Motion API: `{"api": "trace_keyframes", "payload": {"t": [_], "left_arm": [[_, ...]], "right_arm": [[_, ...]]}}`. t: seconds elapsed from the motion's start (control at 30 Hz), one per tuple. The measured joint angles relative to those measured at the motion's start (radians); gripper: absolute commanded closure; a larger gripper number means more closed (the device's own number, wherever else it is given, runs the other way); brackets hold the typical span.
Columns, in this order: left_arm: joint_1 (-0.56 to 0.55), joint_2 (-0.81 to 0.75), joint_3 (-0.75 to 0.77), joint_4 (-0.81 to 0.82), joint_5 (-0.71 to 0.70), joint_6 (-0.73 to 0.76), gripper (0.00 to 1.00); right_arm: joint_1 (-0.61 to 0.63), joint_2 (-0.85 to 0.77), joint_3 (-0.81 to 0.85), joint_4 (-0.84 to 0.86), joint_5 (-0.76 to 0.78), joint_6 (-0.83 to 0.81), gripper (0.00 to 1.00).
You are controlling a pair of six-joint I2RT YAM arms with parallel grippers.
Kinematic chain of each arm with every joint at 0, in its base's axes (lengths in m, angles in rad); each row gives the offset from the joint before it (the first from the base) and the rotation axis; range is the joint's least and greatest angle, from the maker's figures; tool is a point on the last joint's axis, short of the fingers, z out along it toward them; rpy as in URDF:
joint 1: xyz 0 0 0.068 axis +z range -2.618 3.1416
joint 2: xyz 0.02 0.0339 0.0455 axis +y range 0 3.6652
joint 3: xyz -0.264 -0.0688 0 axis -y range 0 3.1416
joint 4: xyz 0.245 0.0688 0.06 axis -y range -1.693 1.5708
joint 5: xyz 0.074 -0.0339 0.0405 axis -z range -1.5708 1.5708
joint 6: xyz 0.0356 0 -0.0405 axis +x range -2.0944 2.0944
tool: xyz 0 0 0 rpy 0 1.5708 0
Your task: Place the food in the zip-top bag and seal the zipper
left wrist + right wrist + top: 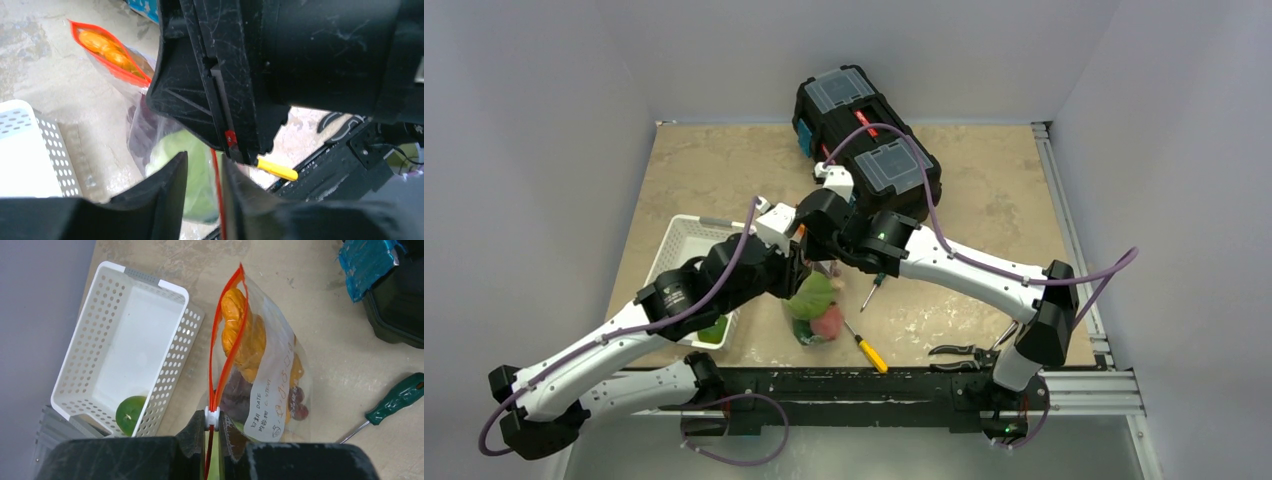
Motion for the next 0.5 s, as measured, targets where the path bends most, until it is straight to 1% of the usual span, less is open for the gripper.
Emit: {"api": "trace_keyframes", "payload": {"t": [0.07,0.1,0.2,0.23,0.3,0.4,0.5], "left_arm": [[0.002,-0.006,0.008,-0.009,0.009,0.001,0.37],[0.003,-0.013,0.015,-0.018,0.014,0.003,0.30],[0.005,-0.059,0.053,-0.044,0.021,0.016,0.14],[0.007,-0.082,0.074,-0.061,0.010,0.022,0.11],[0.025,-0.130,0.113,-0.093,-0.026,0.029,0.06],[0.095,-0.210,0.177,-0.136,-0.109,0.042,0.06],[0.154,-0.256,0.242,-0.166,-0.196,0.055,0.07]], "right_arm": [[0.001,-0.003,-0.007,0.023,-0.001,-0.034,1.00],[0.001,-0.006,-0.019,0.046,-0.002,-0.066,1.00],[0.001,-0.025,-0.082,0.155,-0.009,-0.190,1.00],[0.000,-0.037,-0.116,0.201,-0.020,-0.250,1.00],[-0.010,-0.070,-0.182,0.287,-0.071,-0.365,1.00],[-0.035,-0.114,-0.241,0.383,-0.198,-0.494,1.00],[-0.069,-0.135,-0.250,0.475,-0.328,-0.583,1.00]]}}
